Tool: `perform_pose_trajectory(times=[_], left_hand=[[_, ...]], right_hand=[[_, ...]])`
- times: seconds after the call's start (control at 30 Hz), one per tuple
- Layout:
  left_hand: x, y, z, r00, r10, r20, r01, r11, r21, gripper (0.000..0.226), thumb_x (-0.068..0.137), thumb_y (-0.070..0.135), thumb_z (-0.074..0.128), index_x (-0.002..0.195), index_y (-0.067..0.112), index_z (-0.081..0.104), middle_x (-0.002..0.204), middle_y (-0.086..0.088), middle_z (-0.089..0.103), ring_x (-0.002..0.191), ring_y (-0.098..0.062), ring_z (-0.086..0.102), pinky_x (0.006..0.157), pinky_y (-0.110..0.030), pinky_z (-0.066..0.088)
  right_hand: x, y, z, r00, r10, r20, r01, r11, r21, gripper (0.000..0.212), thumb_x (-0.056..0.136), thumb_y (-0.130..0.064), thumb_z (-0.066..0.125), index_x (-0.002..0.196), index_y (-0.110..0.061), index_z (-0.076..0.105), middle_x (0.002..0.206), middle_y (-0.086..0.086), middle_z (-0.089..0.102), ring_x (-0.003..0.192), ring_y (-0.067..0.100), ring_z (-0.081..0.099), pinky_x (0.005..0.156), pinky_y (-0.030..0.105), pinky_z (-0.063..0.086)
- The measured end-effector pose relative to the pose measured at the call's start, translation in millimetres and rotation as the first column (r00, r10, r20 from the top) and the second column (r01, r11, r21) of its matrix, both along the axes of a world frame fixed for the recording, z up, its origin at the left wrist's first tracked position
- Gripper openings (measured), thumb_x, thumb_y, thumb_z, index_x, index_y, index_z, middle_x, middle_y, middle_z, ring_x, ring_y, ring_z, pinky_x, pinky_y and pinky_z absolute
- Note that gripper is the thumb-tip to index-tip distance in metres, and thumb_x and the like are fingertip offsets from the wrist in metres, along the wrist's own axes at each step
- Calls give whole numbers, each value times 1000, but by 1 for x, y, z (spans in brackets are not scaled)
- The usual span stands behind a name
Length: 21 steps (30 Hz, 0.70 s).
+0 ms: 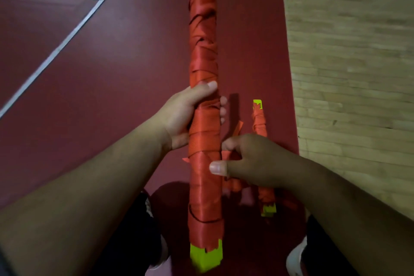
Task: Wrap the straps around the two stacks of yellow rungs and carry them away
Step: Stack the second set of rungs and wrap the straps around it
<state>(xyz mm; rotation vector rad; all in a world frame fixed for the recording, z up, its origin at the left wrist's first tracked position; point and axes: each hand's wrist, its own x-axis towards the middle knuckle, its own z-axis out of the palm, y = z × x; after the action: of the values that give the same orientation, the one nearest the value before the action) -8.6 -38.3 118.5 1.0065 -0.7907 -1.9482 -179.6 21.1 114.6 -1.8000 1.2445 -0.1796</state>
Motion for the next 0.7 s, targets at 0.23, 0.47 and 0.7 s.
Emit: perform_pose_trajectory(times=[0.23, 0.47, 0.7], left_hand=[[-6, -5, -4, 941, 229, 250, -202, 971, -130, 14, 95, 28, 64, 100, 16, 59, 88, -12, 65, 70, -22, 64, 70, -35, 54], [-3, -4, 3, 988, 143, -59, -142, 989, 30, 14, 100, 25, 53, 110, 16, 54, 95, -11, 60, 84, -21, 60, 75, -32, 57], [-2, 4, 0, 994, -97, -54, 96, 995, -15, 58, 80, 48, 74, 124, 15, 57, 128, -11, 67, 126, -30, 60, 102, -46, 51]], right_hand=[[2, -1, 1, 995, -87, -52, 82, 993, -85, 51, 78, -66, 67, 85, -15, 67, 76, 3, 68, 73, 18, 64, 73, 42, 52], [-5, -3, 3, 973, -228, -29, 223, 968, -112, 66, 53, -81, 61, 82, -22, 66, 76, -4, 67, 70, 12, 64, 71, 44, 55], [-3, 2, 4, 925, -339, 174, 361, 925, -117, 42, 63, -62, 75, 89, -29, 70, 80, -13, 73, 72, 1, 66, 70, 29, 55]])
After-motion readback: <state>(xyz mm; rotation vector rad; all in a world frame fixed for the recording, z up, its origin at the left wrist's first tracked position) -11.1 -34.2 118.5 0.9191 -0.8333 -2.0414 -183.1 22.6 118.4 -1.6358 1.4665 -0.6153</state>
